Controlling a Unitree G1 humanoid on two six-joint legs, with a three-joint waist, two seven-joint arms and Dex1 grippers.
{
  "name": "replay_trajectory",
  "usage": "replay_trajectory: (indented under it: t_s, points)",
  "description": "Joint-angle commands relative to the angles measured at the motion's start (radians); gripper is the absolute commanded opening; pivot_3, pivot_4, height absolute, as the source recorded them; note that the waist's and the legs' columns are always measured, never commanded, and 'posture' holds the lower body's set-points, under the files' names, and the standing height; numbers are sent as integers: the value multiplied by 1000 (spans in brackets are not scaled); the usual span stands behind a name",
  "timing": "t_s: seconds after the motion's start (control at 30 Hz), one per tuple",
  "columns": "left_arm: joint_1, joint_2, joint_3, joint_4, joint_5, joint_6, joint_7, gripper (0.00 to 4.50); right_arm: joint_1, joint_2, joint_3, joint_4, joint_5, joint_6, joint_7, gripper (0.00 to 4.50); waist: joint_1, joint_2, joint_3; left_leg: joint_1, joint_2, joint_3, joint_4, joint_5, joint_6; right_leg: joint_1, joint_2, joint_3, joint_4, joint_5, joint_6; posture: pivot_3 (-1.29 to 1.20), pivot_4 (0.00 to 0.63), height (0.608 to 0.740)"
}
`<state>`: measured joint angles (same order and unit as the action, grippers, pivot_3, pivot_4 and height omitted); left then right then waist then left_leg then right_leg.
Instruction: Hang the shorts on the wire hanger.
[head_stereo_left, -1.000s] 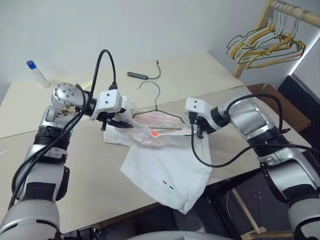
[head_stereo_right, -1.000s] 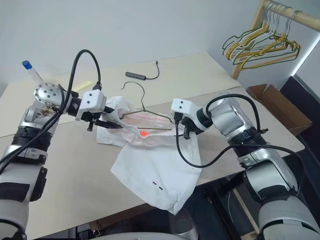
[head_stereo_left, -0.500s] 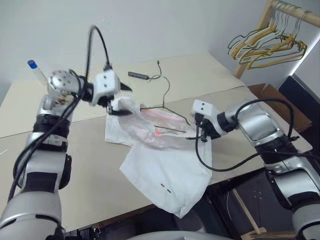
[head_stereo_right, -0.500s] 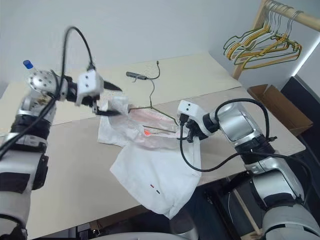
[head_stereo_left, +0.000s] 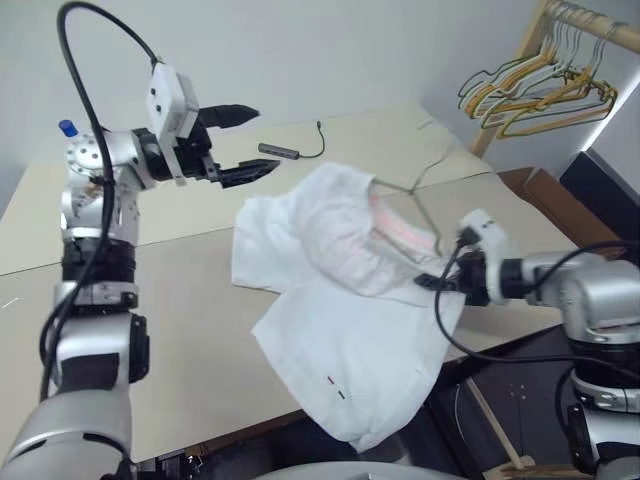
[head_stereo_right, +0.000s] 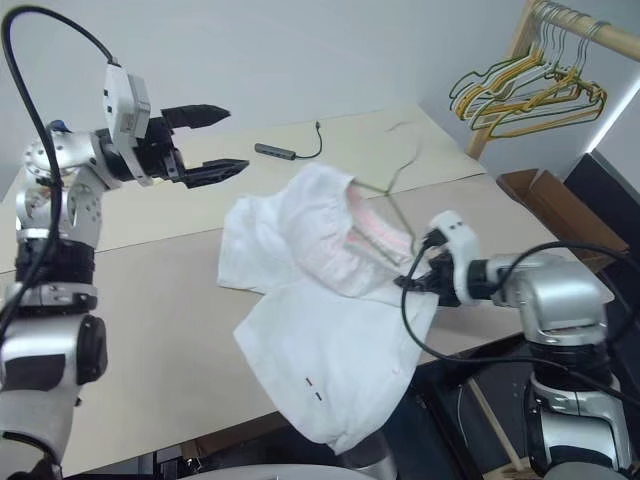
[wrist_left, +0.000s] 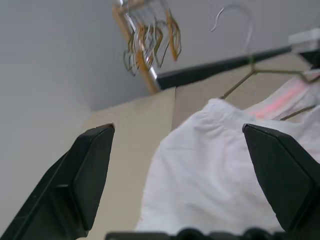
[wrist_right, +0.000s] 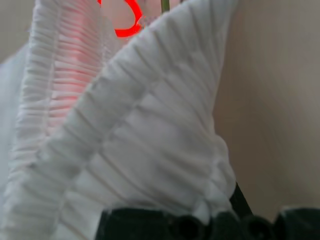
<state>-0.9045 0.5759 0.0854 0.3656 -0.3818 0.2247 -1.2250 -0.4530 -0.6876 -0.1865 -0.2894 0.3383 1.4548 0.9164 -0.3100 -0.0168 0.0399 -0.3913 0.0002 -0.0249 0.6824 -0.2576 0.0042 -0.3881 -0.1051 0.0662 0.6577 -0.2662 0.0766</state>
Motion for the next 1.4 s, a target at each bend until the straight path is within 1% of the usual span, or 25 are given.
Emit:
replay_trajectory:
  t_s: [0.03, 0.1, 0.13, 0.2, 0.27, 0.37, 0.47, 0.63, 0.83, 1.03, 1.27, 1.4]
  points:
    - [-2, -38, 73, -233, -192, 236, 121, 4453, -4, 13, -216, -69, 7, 134, -105, 0, -2, 0, 0, 0, -1, 0, 0, 0, 0, 0, -1, 0, 0, 0, 1, -318, 0, 740]
    - [13, -65, 99, -330, -296, 367, 183, 4453, 10, 27, -313, -79, -4, 160, -177, 0, -4, 0, 0, 0, -1, 0, 0, 0, 0, 0, -1, 0, 0, -1, 1, -329, 0, 740]
    - [21, -71, 106, -366, -328, 406, 206, 4453, 18, 31, -344, -84, -1, 160, -205, 0, -5, 0, 0, 0, -1, 0, 0, 0, 0, 0, -1, 0, 0, -1, 1, -338, 0, 740]
    - [31, -83, 121, -428, -400, 481, 247, 4453, 21, 46, -420, -73, -30, 160, -307, 0, -8, 1, -1, 1, -1, 0, -1, 0, 0, 0, -1, 0, -1, -1, 1, -348, 0, 740]
    - [32, -87, 132, -460, -450, 535, 282, 4453, 24, 34, -458, -47, -27, 160, -381, 0, -12, 5, -3, 2, -2, 1, 0, 0, 0, 1, -1, 2, -2, -1, 2, -352, 0, 740]
    - [34, -86, 134, -481, -469, 547, 308, 4453, 20, 19, -494, -37, 6, 160, -460, 0, -25, 9, -6, 3, -3, 1, 0, 1, 2, 2, -1, 3, -3, -1, 2, -358, 0, 740]
    - [20, -88, 140, -474, -484, 552, 333, 4453, -21, -5, -527, 23, 15, 160, -564, 0, -39, 13, -8, 5, -3, 1, -1, 1, 2, 6, 3, 3, -6, -1, 2, -357, 0, 740]
    - [14, -78, 144, -484, -515, 559, 353, 4453, -141, -39, -605, 178, -56, 160, -750, 0, -63, 15, -9, 14, -3, 1, -4, 1, 3, 17, 4, 3, -13, -2, 2, -351, 0, 740]
    - [20, -60, 150, -498, -551, 578, 364, 4453, -226, -132, -643, 299, -55, 160, -827, 0, -66, 15, -9, 17, -3, 2, -5, 1, 3, 20, 4, 3, -15, -2, 2, -349, 0, 740]
    - [27, -55, 150, -508, -553, 578, 373, 4453, -308, -211, -646, 427, -108, 160, -865, 0, -66, 14, -9, 19, -3, 3, -6, 1, 3, 23, 4, 4, -17, -2, 3, -345, 0, 740]
    - [46, -46, 147, -527, -560, 576, 375, 4453, -430, -281, -741, 698, -196, 69, -937, 0, -64, 14, -8, 20, -2, 3, -8, 1, 3, 25, 4, 4, -20, -3, 3, -340, 0, 740]
    - [55, -41, 142, -541, -563, 579, 378, 4453, -442, -302, -775, 832, -215, 24, -964, 0, -64, 14, -8, 24, -2, 4, -11, 0, 3, 35, 5, 3, -29, -3, 4, -339, 0, 740]
